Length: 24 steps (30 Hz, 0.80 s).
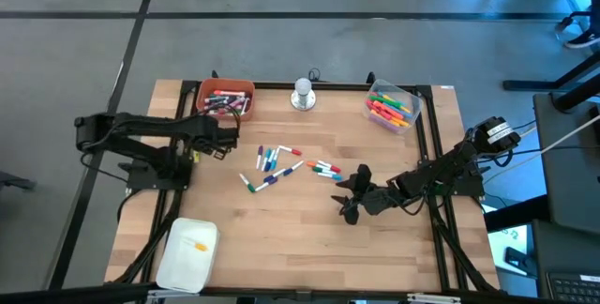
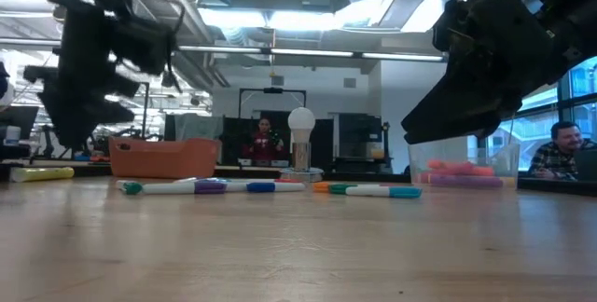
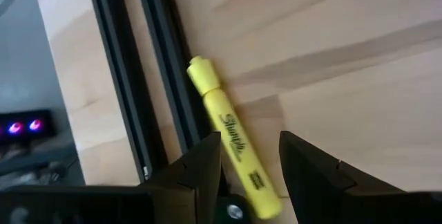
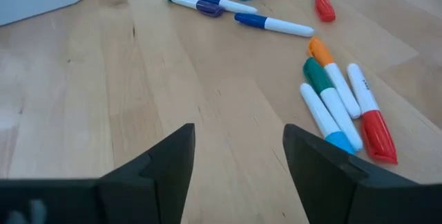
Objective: Pick & Place Markers
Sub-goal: Put the large yellow highlighter pen into the transparent bin
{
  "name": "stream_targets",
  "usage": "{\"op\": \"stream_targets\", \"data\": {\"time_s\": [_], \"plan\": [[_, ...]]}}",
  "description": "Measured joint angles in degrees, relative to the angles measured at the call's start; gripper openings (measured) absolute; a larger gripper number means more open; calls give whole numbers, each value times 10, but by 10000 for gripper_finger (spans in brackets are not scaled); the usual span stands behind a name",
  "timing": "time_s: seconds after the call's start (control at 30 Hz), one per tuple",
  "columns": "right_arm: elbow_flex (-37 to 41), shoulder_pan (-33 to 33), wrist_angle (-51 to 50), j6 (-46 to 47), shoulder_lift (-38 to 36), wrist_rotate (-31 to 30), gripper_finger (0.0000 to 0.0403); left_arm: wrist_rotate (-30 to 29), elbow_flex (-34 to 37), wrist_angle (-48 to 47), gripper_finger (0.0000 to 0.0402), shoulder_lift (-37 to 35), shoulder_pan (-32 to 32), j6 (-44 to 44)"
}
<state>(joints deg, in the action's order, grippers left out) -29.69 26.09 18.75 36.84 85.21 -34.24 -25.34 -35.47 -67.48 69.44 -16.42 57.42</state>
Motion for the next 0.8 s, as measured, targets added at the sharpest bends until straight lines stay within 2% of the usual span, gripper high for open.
{"op": "stream_targets", "data": {"time_s": [0.27,0.43,0.63,0.8], "plan": [[0,0,-7,-3,0,11,220,16,40,59,141,44,-89,-66],[0,0,-8,-6,0,15,220,47,55,84,141,63,-126,-104],[0,2,-9,-5,0,15,220,75,61,112,138,98,-145,-128],[0,10,-9,-5,0,15,220,79,59,125,105,111,-143,-157]]}}
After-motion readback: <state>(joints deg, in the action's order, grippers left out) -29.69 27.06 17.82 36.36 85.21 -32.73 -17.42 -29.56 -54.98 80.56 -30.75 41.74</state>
